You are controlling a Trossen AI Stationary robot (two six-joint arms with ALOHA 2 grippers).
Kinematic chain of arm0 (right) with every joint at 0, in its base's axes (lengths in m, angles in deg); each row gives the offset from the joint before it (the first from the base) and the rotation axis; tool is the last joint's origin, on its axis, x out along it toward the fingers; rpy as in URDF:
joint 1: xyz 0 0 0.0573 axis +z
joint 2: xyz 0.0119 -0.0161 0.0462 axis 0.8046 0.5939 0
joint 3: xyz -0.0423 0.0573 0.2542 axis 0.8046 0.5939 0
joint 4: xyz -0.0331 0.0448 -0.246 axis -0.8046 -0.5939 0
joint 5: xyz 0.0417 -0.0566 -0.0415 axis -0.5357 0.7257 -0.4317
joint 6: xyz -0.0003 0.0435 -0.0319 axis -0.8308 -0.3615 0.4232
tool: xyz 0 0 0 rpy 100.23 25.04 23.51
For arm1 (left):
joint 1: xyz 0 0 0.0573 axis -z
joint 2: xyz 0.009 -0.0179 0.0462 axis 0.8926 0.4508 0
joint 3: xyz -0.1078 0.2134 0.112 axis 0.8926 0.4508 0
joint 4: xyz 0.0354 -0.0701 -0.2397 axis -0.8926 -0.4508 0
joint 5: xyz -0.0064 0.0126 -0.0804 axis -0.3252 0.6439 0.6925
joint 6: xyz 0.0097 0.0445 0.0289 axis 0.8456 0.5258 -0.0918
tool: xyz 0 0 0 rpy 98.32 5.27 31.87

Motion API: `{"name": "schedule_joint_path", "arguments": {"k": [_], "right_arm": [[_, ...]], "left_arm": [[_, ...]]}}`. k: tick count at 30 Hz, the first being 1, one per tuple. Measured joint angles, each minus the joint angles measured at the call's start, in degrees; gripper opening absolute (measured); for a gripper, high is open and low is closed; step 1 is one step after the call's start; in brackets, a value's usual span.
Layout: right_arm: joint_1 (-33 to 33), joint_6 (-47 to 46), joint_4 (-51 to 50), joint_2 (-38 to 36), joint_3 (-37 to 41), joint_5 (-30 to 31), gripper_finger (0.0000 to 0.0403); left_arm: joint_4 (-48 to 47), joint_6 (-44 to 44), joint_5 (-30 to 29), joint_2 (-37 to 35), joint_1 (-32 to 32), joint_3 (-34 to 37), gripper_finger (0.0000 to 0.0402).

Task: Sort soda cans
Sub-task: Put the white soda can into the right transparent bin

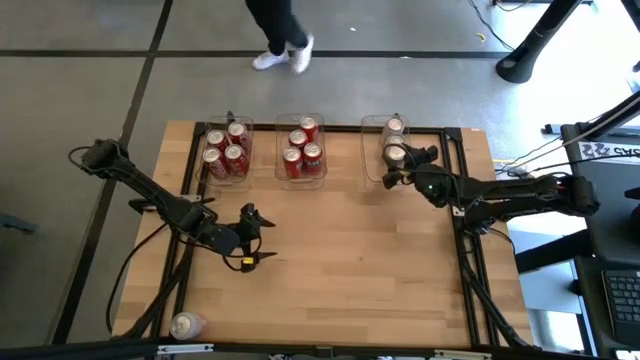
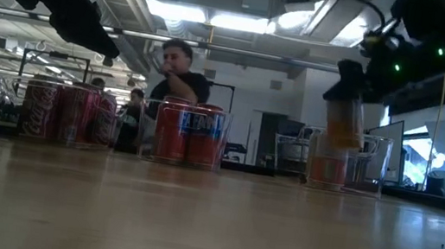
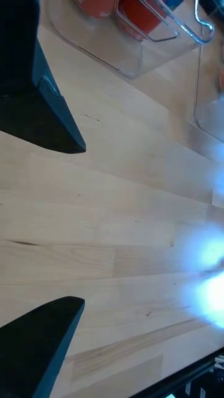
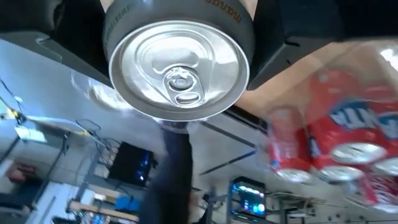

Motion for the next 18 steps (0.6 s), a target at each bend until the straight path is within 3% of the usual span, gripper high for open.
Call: {"name": "schedule_joint_path", "arguments": {"k": [11,18], "right_arm": [[-2.6,-8.4,9.2,0.1,10.4,0.5,0.0286],[-2.6,-11.9,9.7,0.1,13.4,0.4,0.0286]], "left_arm": [[0.1,-0.1,0.0,0.0,0.0,0.0,0.0384],[0.2,0.0,0.0,0.0,0.0,0.0,0.0384]]}}
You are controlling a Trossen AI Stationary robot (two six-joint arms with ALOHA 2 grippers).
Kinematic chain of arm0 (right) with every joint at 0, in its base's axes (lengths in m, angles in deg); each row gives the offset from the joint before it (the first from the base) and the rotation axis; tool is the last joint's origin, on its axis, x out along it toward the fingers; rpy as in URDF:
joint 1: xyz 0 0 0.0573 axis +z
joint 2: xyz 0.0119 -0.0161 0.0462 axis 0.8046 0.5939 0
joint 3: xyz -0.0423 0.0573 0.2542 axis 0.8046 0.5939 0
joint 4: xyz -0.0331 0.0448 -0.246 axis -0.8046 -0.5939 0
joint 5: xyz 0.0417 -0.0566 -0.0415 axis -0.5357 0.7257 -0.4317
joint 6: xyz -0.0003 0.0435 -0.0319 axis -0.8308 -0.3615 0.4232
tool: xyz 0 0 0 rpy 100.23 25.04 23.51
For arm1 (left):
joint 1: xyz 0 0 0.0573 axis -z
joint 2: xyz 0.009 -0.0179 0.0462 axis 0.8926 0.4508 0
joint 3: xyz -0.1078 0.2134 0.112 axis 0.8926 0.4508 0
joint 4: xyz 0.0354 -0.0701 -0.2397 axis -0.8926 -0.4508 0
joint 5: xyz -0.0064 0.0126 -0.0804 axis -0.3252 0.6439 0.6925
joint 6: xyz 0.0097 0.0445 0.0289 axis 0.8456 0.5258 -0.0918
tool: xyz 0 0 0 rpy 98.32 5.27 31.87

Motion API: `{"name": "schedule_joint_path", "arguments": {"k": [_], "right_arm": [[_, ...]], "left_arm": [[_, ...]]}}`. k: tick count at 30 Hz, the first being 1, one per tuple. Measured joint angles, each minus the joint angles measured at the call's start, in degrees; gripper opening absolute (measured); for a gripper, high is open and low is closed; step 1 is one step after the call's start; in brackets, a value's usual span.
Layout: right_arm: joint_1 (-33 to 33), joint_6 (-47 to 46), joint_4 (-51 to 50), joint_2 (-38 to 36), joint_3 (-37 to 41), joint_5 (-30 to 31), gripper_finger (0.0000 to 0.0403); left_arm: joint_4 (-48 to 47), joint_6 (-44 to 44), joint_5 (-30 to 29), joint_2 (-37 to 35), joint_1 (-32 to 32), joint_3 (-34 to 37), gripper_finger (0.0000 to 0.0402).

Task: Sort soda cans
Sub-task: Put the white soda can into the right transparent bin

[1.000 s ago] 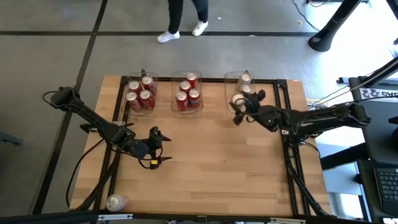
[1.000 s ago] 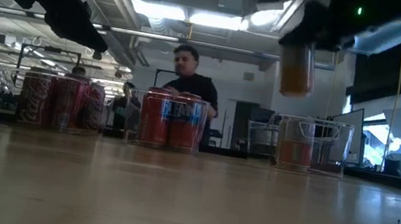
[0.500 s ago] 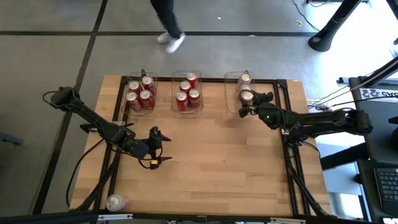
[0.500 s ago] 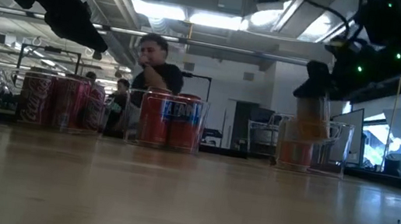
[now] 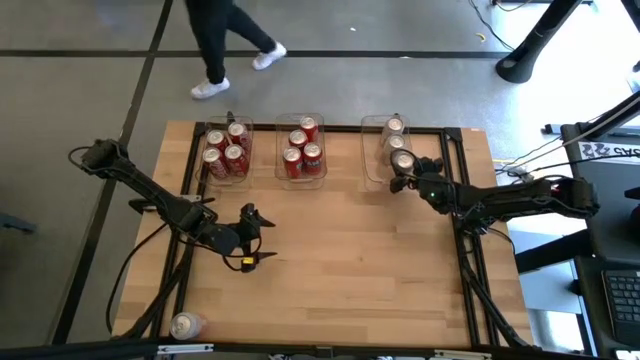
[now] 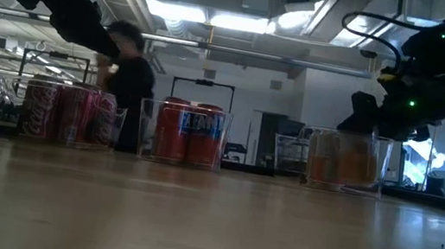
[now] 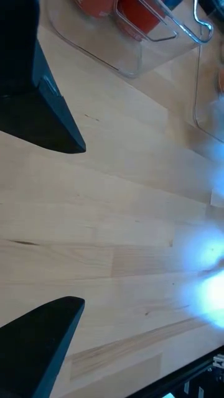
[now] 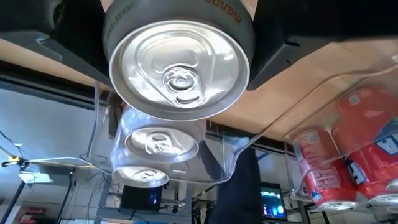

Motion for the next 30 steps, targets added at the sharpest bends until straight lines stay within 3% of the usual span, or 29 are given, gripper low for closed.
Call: {"name": "schedule_joint_path", "arguments": {"k": [4,11,22,30], "right_arm": [[0.0,-1.4,-0.5,0.0,0.5,-0.9,0.0288],[0.0,-1.3,-0.8,0.1,0.5,-0.8,0.0342],[0.2,1.4,-2.0,-1.1,-1.1,-1.2,0.0341],[0.2,6.1,-7.9,-8.5,-11.3,-15.5,0.0341]], "left_arm": [[0.0,0.0,0.0,0.0,0.0,0.0,0.0384],[0.0,0.0,0.0,0.0,0.0,0.0,0.0384],[0.0,-4.4,0.0,0.0,0.0,0.0,0.0384],[3.6,-6.2,0.0,0.1,-0.8,0.0,0.0384]]}}
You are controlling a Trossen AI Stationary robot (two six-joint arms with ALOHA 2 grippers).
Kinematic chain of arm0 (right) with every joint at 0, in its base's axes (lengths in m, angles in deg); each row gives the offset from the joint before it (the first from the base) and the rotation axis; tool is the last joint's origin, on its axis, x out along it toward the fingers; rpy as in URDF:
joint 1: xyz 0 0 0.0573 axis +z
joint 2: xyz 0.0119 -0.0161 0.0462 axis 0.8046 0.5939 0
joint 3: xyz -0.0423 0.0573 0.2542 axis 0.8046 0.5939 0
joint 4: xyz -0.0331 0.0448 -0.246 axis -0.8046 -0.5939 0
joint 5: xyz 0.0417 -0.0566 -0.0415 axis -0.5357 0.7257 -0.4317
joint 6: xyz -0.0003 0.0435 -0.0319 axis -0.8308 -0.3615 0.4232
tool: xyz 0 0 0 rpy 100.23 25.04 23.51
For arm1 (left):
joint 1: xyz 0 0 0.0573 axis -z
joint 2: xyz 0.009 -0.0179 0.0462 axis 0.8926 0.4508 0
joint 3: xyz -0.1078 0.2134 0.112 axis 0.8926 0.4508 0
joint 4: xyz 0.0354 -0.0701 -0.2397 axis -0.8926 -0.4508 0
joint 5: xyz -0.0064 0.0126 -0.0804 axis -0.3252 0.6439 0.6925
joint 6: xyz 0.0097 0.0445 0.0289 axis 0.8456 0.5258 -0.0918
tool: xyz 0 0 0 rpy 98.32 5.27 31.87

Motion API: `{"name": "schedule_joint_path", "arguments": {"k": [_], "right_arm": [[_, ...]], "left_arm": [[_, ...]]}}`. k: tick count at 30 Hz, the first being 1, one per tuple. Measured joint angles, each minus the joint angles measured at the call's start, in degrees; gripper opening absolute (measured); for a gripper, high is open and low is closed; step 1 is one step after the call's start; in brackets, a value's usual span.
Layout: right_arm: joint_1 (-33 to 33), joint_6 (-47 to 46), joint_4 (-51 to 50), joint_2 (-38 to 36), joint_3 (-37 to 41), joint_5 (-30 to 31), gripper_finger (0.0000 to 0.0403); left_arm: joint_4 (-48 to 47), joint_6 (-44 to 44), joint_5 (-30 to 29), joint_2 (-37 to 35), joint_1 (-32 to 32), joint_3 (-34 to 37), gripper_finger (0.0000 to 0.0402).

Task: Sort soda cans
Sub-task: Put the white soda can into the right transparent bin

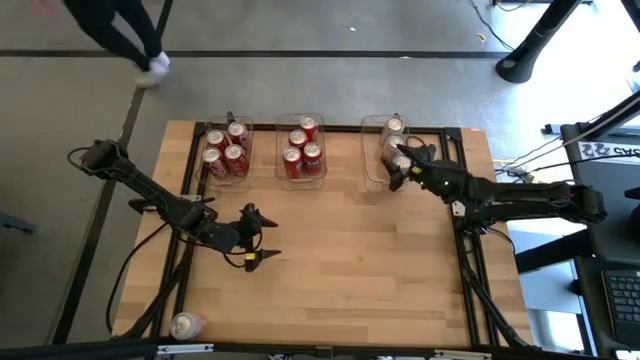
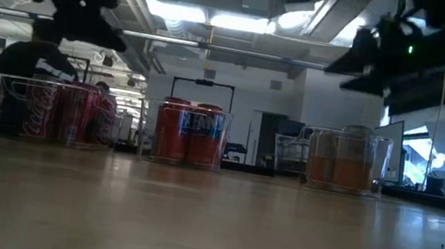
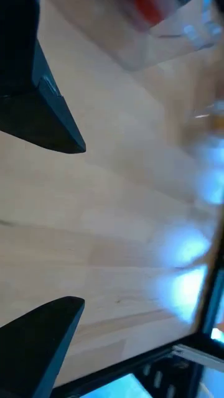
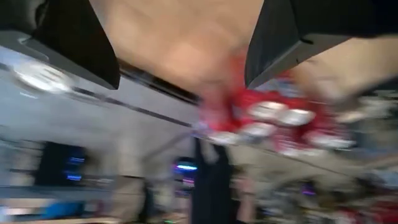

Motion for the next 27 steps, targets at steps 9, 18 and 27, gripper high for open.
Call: {"name": "schedule_joint_path", "arguments": {"k": [9,18,27], "right_arm": [[0.1,0.1,3.4,-1.1,-1.6,-18.5,0.0341],[6.5,1.6,3.1,-1.1,-1.6,-17.3,0.0342],[11.4,2.1,3.1,1.5,-1.6,-14.9,0.0342]], "left_arm": [[21.1,27.7,3.4,0.6,-1.8,-3.0,0.0384],[-21.2,18.2,3.8,2.0,0.5,-28.1,0.0384],[-45.2,-14.9,15.0,3.7,6.0,-37.1,0.0384]]}}
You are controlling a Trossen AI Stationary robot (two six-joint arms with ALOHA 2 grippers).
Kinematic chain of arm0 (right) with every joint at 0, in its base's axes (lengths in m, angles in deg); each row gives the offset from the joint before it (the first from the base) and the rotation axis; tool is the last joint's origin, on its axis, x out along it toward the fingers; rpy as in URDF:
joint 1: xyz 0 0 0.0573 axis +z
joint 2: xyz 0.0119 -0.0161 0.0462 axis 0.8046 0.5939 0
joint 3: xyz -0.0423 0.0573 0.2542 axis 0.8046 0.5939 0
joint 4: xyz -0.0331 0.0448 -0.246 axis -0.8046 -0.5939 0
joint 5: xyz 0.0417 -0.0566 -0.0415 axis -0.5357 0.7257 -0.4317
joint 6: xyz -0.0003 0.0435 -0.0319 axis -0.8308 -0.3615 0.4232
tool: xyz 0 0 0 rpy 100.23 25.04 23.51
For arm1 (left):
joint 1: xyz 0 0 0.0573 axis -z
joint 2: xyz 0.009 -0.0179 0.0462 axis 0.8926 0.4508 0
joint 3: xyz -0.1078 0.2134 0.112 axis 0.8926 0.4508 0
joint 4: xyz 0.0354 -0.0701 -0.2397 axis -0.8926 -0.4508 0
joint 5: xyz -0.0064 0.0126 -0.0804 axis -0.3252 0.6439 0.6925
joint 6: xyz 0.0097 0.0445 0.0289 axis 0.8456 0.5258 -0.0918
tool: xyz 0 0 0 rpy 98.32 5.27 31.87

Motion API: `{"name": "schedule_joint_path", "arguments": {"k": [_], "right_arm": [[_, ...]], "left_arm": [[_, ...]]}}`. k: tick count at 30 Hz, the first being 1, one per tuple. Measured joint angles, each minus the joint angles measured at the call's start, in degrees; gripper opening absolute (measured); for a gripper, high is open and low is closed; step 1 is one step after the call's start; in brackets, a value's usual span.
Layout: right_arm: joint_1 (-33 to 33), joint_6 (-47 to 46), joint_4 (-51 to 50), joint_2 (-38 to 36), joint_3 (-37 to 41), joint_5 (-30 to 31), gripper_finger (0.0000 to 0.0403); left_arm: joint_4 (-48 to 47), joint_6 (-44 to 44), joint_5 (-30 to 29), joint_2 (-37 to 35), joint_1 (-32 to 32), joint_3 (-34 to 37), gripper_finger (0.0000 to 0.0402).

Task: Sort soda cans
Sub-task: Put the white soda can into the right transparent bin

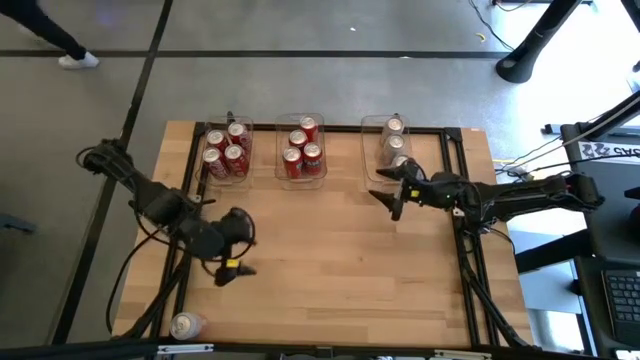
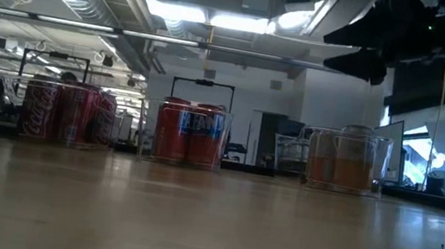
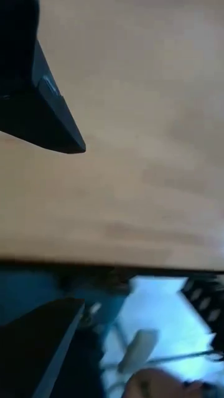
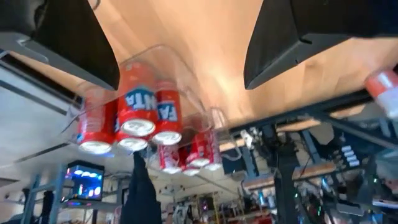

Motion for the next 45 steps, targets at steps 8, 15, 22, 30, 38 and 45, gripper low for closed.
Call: {"name": "schedule_joint_path", "arguments": {"k": [8,15,22,30,38,45], "right_arm": [[0.6,-0.3,0.4,4.7,0.0,0.0,0.0342],[0.6,0.0,5.7,8.4,0.0,0.0,0.0342],[0.6,1.3,10.2,11.7,0.0,0.0,0.0342],[0.6,2.6,10.3,12.8,0.0,-0.1,0.0342],[0.6,3.2,10.1,12.9,0.0,-0.6,0.0342],[0.6,3.3,9.6,12.9,0.0,-0.6,0.0342]], "left_arm": [[-2.6,-19.9,7.3,5.2,10.9,0.0,0.0384],[-5.2,-42.1,15.2,11.1,19.1,0.0,0.0384],[-7.6,-57.2,17.7,13.9,25.0,0.1,0.0384],[-9.1,-64.8,17.8,15.2,27.5,0.1,0.0384],[-8.4,-69.3,17.8,17.6,30.1,0.1,0.0384],[-7.3,-70.9,17.8,20.2,32.4,0.1,0.0384]]}}
